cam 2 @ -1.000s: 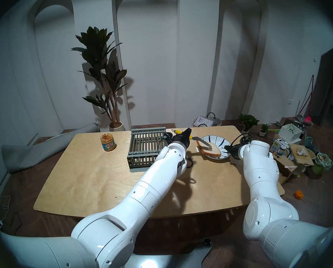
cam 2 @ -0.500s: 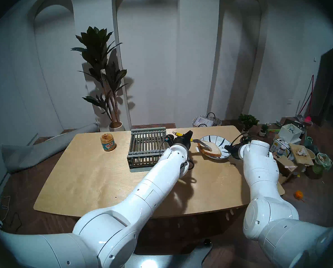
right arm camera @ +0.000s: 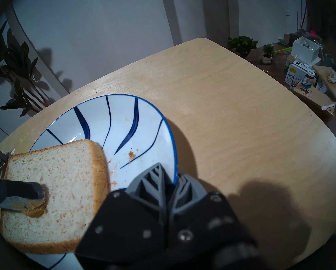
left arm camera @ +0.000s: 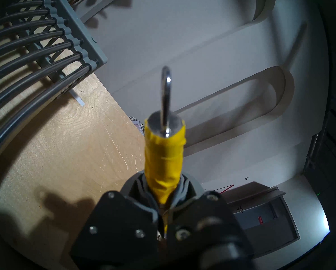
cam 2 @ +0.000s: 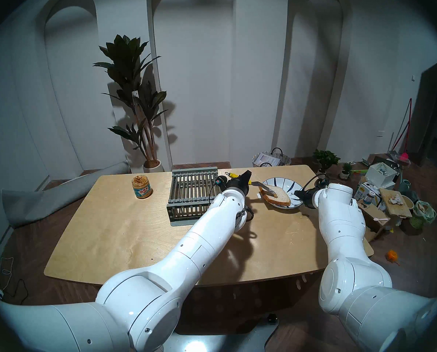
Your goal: Spread peanut butter over the slice of bread with the knife
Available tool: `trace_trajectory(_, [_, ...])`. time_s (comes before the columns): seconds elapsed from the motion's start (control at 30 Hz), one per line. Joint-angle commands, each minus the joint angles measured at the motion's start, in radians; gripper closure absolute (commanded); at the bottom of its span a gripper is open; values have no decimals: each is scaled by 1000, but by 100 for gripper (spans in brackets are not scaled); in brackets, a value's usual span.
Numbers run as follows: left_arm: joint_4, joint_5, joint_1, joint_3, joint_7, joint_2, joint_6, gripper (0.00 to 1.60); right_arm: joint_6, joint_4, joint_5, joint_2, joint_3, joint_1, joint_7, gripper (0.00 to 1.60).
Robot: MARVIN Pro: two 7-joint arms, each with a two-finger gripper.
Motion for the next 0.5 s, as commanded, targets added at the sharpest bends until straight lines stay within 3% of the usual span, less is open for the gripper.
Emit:
trace_trajectory(0.0, [6, 0, -42, 4, -30, -16, 2, 160, 1, -11, 2, -9, -1, 2, -2, 160])
trace_trajectory(0.47, [51, 17, -53, 15, -39, -9, -4, 160, 1, -11, 0, -17, -2, 9, -3, 160])
